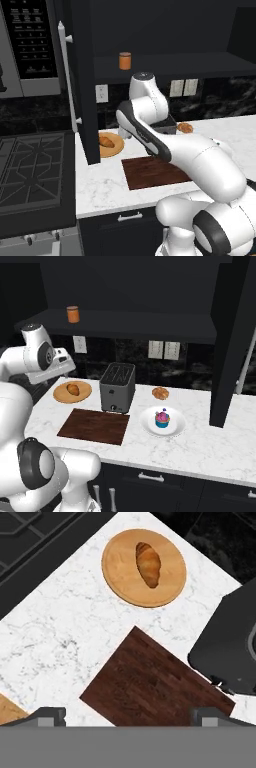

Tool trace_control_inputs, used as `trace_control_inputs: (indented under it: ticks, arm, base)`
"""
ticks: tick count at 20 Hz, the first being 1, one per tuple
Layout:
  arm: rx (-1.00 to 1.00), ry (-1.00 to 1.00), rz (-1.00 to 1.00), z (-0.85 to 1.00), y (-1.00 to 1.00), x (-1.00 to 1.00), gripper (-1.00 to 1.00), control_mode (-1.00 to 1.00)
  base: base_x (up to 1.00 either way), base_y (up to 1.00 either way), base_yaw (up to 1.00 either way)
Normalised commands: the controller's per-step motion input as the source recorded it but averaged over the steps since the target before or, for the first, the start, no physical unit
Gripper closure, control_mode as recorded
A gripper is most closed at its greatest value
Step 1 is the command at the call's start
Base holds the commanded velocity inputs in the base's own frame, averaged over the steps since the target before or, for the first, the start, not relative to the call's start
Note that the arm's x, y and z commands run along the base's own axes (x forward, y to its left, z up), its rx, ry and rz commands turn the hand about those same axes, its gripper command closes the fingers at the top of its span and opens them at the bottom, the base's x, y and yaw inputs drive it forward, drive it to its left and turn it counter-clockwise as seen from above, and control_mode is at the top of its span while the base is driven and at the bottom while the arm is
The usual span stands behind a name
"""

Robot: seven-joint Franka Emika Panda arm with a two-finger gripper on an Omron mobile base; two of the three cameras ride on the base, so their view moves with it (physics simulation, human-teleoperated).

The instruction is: From the different types of pastries on the counter, select a croissant and place it on the cutting board. Then retrieve a jar of jam from the cabinet and place it alongside the croissant on the cutting board.

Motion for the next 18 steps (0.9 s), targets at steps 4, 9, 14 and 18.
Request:
trace_control_inputs:
  ticks: [4,9,14,18]
  arm:
    - [0.10,-0.07,-0.01,-0.38,0.08,0.23,-1.00,-1.00]
    - [0.05,-0.06,0.00,-0.35,0.13,0.43,-1.00,-1.00]
    - [0.00,-0.02,0.00,-0.26,0.21,0.52,-1.00,-1.00]
    - [0.00,0.00,0.00,-0.17,0.24,0.48,-1.00,-1.00]
  base:
    - [0.00,0.00,0.00]
    - [0.00,0.00,0.00]
    - [0.00,0.00,0.00]
    - [0.00,0.00,0.00]
